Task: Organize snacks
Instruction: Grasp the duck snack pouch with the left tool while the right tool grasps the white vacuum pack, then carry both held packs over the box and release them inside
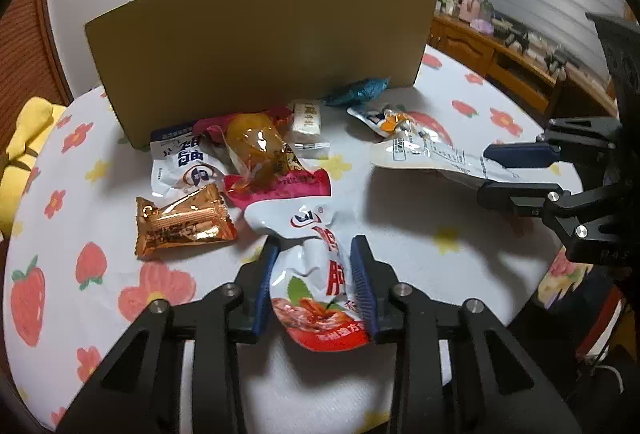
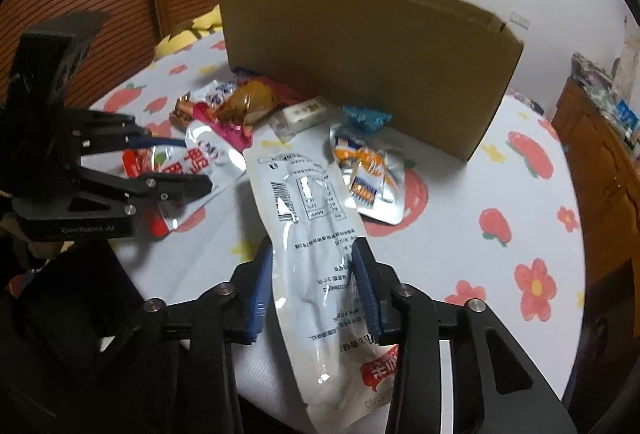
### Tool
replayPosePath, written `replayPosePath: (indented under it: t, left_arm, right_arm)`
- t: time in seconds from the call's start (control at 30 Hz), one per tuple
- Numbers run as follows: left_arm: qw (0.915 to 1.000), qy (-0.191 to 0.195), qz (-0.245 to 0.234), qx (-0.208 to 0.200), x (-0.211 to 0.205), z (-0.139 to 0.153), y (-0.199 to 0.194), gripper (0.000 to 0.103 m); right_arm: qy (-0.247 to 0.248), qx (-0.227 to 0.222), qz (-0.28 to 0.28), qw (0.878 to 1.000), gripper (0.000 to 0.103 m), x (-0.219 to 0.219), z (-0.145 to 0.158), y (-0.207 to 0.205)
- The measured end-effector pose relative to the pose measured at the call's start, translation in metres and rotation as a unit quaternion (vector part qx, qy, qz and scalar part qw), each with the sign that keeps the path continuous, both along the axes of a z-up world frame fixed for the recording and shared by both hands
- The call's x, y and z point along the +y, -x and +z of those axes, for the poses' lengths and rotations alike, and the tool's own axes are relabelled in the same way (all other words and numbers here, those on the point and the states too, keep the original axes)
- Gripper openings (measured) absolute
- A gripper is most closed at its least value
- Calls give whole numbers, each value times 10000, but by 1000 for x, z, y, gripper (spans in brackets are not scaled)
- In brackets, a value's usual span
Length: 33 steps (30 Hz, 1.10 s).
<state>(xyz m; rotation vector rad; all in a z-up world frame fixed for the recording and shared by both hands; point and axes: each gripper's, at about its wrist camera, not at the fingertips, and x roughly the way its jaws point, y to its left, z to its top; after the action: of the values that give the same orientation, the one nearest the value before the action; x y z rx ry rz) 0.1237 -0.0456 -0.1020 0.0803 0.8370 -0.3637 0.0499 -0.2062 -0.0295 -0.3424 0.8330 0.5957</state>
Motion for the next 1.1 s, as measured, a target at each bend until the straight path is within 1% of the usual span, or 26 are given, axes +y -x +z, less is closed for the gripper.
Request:
replayPosePath:
  t: [0.03,0.07,0.2,0.53,0.57,0.6,0.73,0.9,1.1]
  left_arm:
    - [10000,84,27,-40,2,2,1,26]
    - [9999,142,21,-46,3,4,2,25]
    - [9999,84,-28,-93,-2,7,7,24]
    - [9992,68,-99,-392,-18,24,18,22]
    - [9991,65,-89,-407,-18,24,19,22]
    - [9991,70,-82,-419,-18,26,18,22]
    - [9991,33,-48,-423,-18,26,16,22]
    - [9992,76,16,-399,-14,24,17,22]
    - [9987,136,52,-493,-11,31,18,22]
  right_arm:
    - [-17,-19,-8,10000,35,1,2,0]
    - [-27,-28,-2,10000,34,1,3,0]
    - [-30,-115,-32,9999,31,2,6,0]
    - [-183,-278,-213,9992,28,-10,16,0]
    - [-203,-290,-218,9991,19,-11,17,0]
    - [-275,-303,-185,9990,0,-11,20,0]
    - [-208,-351,-275,9988,0,-12,24,-1]
    - [-267,-334,-300,9986,0,-15,25,-5]
    - [-251,-366,-256,9987,0,-14,29,-3]
